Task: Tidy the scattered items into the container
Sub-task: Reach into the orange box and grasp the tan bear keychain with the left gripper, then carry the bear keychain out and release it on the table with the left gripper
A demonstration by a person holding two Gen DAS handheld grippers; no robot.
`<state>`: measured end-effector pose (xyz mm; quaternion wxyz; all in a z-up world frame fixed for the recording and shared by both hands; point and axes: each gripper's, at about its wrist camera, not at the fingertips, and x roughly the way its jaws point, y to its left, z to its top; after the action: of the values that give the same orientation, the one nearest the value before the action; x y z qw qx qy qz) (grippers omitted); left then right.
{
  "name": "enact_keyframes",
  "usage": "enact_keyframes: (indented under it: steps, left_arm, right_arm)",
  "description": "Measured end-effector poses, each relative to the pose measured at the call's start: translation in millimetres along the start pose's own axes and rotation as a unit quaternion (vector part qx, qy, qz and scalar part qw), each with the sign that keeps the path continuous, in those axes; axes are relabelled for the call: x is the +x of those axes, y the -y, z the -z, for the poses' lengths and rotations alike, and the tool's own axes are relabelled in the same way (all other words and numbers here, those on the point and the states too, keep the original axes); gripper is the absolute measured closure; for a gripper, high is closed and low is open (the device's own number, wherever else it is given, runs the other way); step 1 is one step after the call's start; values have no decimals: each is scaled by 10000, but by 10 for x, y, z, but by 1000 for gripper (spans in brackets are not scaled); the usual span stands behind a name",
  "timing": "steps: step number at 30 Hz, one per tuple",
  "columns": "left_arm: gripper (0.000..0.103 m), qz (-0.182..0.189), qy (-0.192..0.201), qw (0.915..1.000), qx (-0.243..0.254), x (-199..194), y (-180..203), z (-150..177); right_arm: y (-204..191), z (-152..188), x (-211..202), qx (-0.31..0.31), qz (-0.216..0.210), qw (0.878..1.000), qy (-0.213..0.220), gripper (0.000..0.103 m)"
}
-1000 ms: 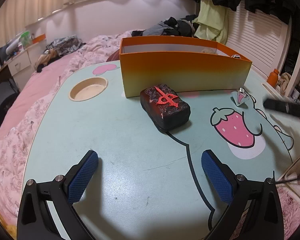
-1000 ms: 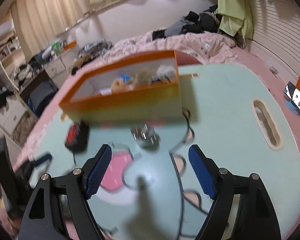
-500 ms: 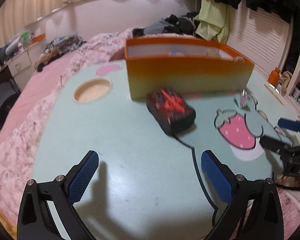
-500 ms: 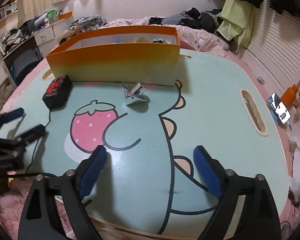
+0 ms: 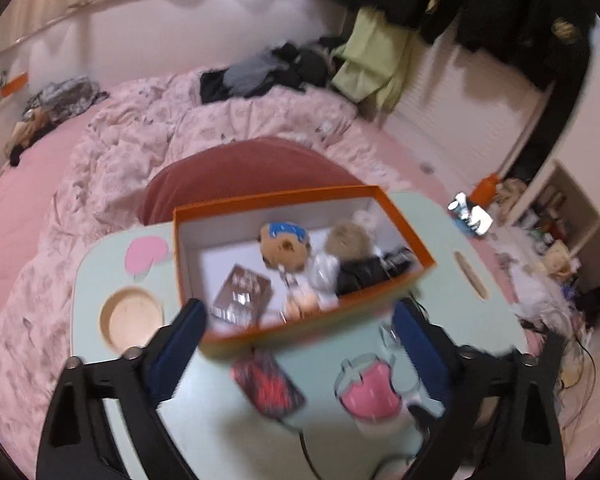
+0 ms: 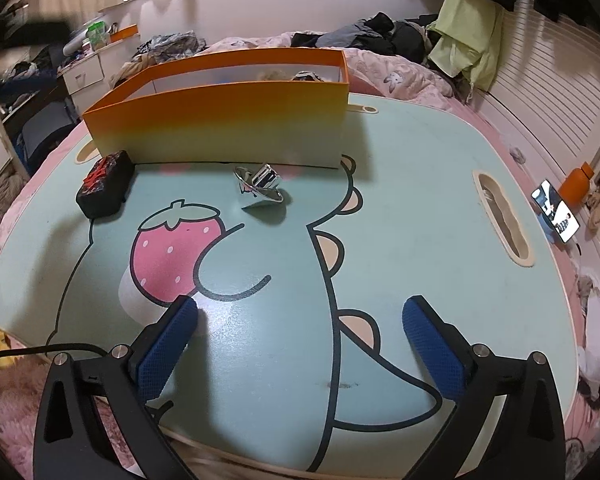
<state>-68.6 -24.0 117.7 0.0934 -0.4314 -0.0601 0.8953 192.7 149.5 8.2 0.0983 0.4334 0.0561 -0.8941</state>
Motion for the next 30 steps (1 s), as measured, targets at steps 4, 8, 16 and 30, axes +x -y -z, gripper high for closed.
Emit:
enact_keyframes:
  steps: [4, 8, 16, 30]
  left_arm:
    - [34, -206, -710, 9973, -38, 662, 87, -326]
    - [46, -517, -1104, 9925, -100, 1124, 118, -456]
    - [62, -781, -1382, 9873, -68, 1531, 159, -441]
    - [64, 575, -204, 9974, 378, 168, 454, -140]
  right_arm:
    - [-3, -9, 2, -2, -5, 10000, 5, 1]
    - [-20, -12, -1, -9, -17, 10000, 18, 1]
    - [-14, -24, 7, -20, -28, 10000, 31, 1]
    - [-14, -31, 14, -18, -28, 10000, 38, 1]
